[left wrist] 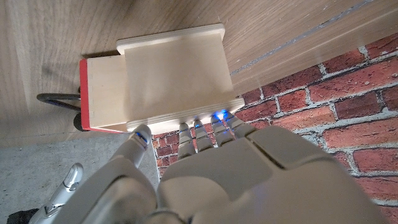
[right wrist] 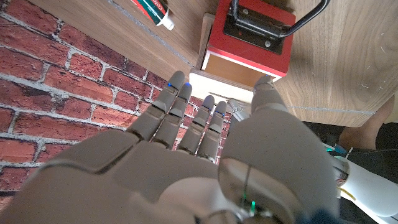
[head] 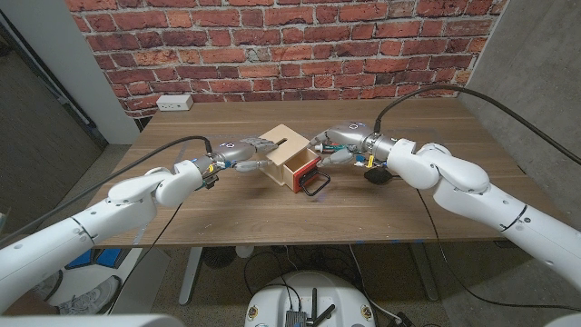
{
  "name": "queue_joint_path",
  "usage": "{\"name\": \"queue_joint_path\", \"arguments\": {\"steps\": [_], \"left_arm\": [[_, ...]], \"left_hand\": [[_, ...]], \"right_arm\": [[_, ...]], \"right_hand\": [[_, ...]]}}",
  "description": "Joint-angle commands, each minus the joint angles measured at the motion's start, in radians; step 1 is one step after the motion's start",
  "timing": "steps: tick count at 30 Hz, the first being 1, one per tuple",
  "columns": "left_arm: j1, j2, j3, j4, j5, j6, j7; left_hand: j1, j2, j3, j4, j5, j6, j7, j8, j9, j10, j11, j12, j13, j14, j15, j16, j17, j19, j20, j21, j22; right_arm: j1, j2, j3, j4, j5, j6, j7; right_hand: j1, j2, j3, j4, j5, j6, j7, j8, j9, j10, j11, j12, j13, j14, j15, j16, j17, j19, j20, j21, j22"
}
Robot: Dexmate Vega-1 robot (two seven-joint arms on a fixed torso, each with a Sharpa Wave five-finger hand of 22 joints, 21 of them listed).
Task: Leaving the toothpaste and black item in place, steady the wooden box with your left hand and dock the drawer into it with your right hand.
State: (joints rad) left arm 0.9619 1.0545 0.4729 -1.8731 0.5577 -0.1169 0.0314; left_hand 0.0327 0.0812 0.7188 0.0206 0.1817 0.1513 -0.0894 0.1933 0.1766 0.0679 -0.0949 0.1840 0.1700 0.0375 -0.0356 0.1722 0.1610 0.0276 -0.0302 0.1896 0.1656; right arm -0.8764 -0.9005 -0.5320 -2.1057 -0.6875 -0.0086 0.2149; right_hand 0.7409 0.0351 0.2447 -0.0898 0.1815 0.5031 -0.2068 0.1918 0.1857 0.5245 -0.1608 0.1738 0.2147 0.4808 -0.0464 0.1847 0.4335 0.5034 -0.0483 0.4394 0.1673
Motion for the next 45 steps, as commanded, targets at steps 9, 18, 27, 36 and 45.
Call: {"name": "queue_joint_path", "arguments": {"steps": [9,18,27,36,45], "left_arm": [[0.0,0.001,-0.001,0.0,0.002,0.002,0.012],[0.0,-0.001,0.0,0.002,0.002,0.005,0.014],[-0.001,0.002,0.001,0.002,0.002,0.003,0.01],[-0.006,0.001,0.003,0.001,0.003,0.001,0.002],[-0.013,-0.006,0.009,0.008,0.012,-0.008,0.011]], "left_hand": [[0.01,0.078,0.012,-0.001,0.002,0.01,0.002,0.001,0.001,0.0,0.0,-0.001,0.004,0.007,-0.086,0.001,0.003,0.007,-0.149,0.001,0.003],[0.01,0.078,0.014,-0.002,0.002,0.012,0.003,0.002,0.001,0.001,-0.001,0.0,0.004,0.008,-0.086,0.001,0.003,0.009,-0.149,0.001,0.003],[0.01,0.078,0.016,-0.002,0.002,0.015,0.004,0.002,0.002,0.004,0.001,0.0,0.004,0.009,-0.086,0.001,0.003,0.011,-0.149,0.001,0.003],[0.01,0.079,0.017,-0.002,0.001,0.017,0.004,0.002,0.002,0.007,0.0,0.001,0.004,0.011,-0.087,0.002,0.004,0.013,-0.15,0.002,0.003],[0.009,0.079,0.019,-0.002,0.001,0.018,0.003,0.002,0.002,0.005,0.001,0.0,0.004,0.01,-0.087,0.001,0.004,0.013,-0.15,0.001,0.003]], "right_arm": [[-0.093,-0.002,-0.008,-0.05,-0.022,-0.126,-0.098],[-0.077,0.017,-0.044,-0.024,-0.078,-0.137,-0.129],[-0.057,0.035,-0.077,0.017,-0.127,-0.125,-0.161],[-0.039,0.047,-0.102,0.042,-0.187,-0.129,-0.178],[-0.012,0.066,-0.134,0.07,-0.258,-0.132,-0.179]], "right_hand": [[-0.018,-0.014,-0.002,-0.03,0.011,-0.186,-0.01,-0.025,0.0,-0.091,-0.007,-0.005,-0.016,-0.051,-0.096,0.003,-0.058,0.001,-0.062,-0.048,0.001],[0.009,-0.034,-0.01,-0.06,0.027,-0.335,-0.002,-0.02,0.001,-0.211,0.012,-0.004,-0.018,-0.136,-0.074,-0.001,-0.091,-0.026,-0.035,-0.097,0.001],[0.019,-0.056,-0.02,-0.066,0.041,-0.419,0.045,-0.015,0.001,-0.297,0.041,-0.002,-0.019,-0.238,-0.059,-0.007,-0.131,-0.118,-0.034,-0.18,-0.004],[0.04,-0.087,-0.026,-0.075,0.052,-0.511,0.068,-0.019,0.0,-0.365,0.048,-0.003,-0.021,-0.306,-0.042,-0.008,-0.168,-0.132,-0.022,-0.22,-0.004],[0.028,-0.094,-0.031,-0.062,0.062,-0.59,0.074,-0.02,-0.001,-0.425,0.062,-0.004,-0.022,-0.349,-0.029,-0.006,-0.187,-0.151,0.008,-0.245,-0.003]]}}
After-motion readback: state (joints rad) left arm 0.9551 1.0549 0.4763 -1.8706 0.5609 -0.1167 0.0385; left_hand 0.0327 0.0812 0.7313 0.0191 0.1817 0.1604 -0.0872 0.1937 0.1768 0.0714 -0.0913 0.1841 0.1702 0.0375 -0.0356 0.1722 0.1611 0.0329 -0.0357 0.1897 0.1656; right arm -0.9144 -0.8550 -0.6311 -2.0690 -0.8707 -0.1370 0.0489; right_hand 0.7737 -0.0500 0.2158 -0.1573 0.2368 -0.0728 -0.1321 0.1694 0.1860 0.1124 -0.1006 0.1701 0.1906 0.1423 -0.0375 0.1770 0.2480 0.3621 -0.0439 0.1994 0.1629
